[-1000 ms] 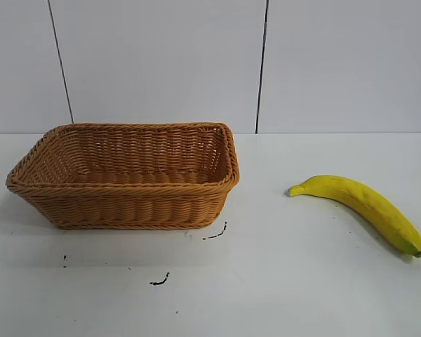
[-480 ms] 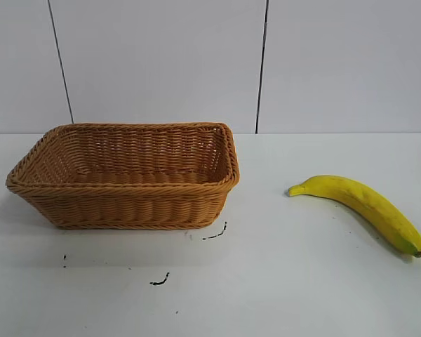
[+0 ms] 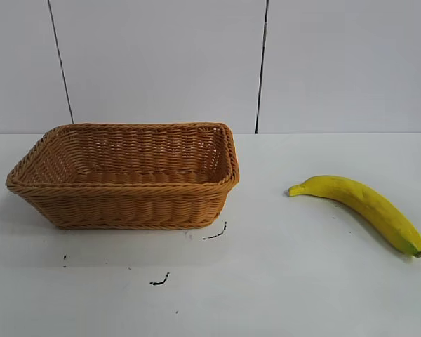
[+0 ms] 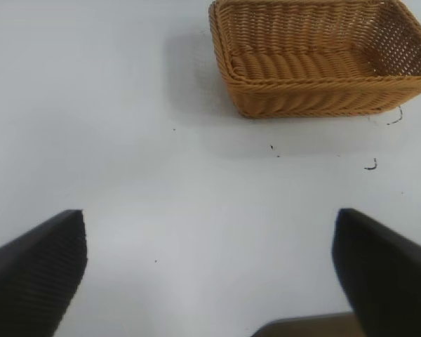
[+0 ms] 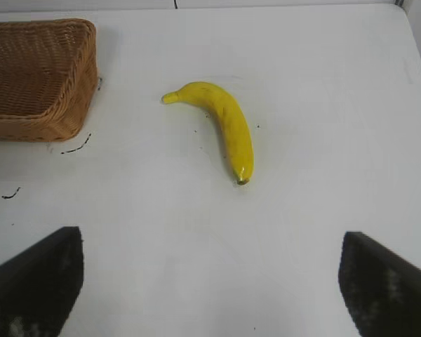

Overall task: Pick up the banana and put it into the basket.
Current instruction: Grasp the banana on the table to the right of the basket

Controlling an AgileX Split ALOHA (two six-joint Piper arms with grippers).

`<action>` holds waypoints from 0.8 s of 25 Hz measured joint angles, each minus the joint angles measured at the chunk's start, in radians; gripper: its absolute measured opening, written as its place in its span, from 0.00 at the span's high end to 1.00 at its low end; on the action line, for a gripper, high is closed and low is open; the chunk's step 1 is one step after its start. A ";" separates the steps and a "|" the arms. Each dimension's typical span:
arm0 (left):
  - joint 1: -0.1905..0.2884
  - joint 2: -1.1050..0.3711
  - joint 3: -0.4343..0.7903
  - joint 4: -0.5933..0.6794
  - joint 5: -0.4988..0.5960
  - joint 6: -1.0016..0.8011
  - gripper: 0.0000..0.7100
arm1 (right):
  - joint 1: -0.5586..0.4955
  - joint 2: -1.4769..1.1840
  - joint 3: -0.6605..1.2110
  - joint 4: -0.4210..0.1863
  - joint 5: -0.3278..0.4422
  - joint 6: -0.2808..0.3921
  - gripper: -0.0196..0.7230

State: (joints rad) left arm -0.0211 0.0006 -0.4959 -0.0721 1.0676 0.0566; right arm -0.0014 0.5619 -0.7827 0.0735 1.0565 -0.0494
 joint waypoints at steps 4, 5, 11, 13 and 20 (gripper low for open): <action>0.000 0.000 0.000 0.000 0.000 0.000 0.03 | 0.000 0.224 -0.109 0.000 0.051 -0.053 0.04; 0.000 0.000 0.000 0.000 0.000 0.000 0.03 | 0.000 0.277 -0.137 -0.001 0.064 -0.071 0.04; 0.000 0.000 0.000 0.000 0.000 0.000 0.03 | 0.000 0.553 -0.305 -0.003 0.084 -0.137 0.04; 0.000 0.000 0.000 0.000 0.000 0.000 0.03 | 0.000 0.632 -0.353 -0.003 0.084 -0.148 0.04; 0.000 0.000 0.000 0.000 0.000 0.000 0.03 | 0.000 0.879 -0.468 0.006 0.072 -0.189 0.04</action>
State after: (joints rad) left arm -0.0211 0.0006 -0.4959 -0.0721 1.0676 0.0566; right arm -0.0014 1.4409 -1.2507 0.0790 1.1283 -0.2386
